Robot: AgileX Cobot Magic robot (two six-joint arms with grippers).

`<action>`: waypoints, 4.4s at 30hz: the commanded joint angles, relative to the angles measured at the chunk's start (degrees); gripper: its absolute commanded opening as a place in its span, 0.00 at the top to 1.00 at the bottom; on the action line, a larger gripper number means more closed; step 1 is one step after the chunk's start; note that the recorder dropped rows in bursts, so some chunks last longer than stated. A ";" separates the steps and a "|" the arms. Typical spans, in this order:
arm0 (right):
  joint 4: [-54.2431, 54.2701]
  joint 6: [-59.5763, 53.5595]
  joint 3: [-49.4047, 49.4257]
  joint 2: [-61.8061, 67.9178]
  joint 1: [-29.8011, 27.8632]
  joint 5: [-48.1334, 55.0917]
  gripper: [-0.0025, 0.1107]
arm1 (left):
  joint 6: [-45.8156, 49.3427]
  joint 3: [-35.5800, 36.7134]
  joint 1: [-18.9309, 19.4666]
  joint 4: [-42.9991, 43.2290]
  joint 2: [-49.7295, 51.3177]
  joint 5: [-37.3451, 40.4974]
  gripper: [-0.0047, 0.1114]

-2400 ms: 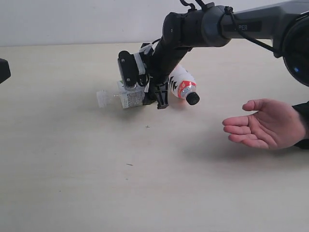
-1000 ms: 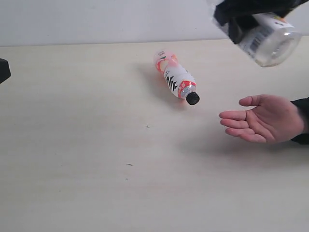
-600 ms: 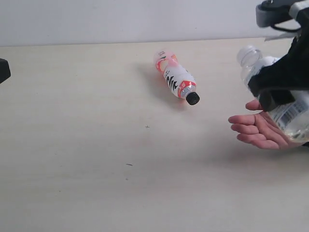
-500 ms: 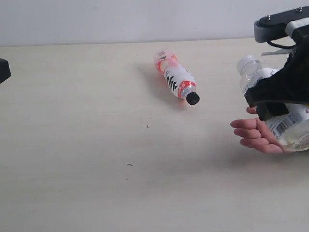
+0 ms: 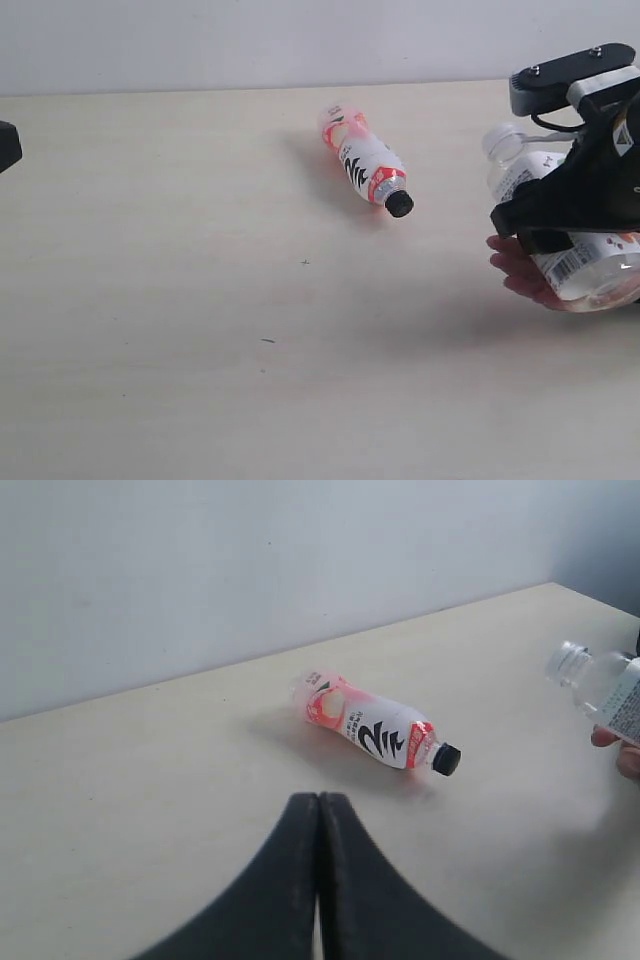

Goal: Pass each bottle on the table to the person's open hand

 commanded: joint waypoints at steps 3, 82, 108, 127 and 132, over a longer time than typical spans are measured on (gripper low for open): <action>-0.53 2.08 0.17 1.26 -0.30 -2.34 0.89 | 0.11 0.19 0.10 0.21 -0.28 -0.21 0.95; 16.34 -25.64 -59.49 43.74 -0.17 4.39 0.28 | 0.11 0.19 0.10 0.21 -0.28 -0.21 0.95; 16.65 -26.57 -64.42 57.29 -0.88 4.02 0.71 | 0.11 0.19 0.10 0.21 -0.28 -0.21 0.95; 16.34 -23.31 -64.29 34.04 -1.12 22.70 0.98 | 0.11 0.19 0.10 0.21 -0.28 -0.21 0.95; 16.34 -23.19 -60.71 26.55 -1.12 22.70 0.98 | 0.11 0.19 0.10 0.21 -0.28 -0.21 0.95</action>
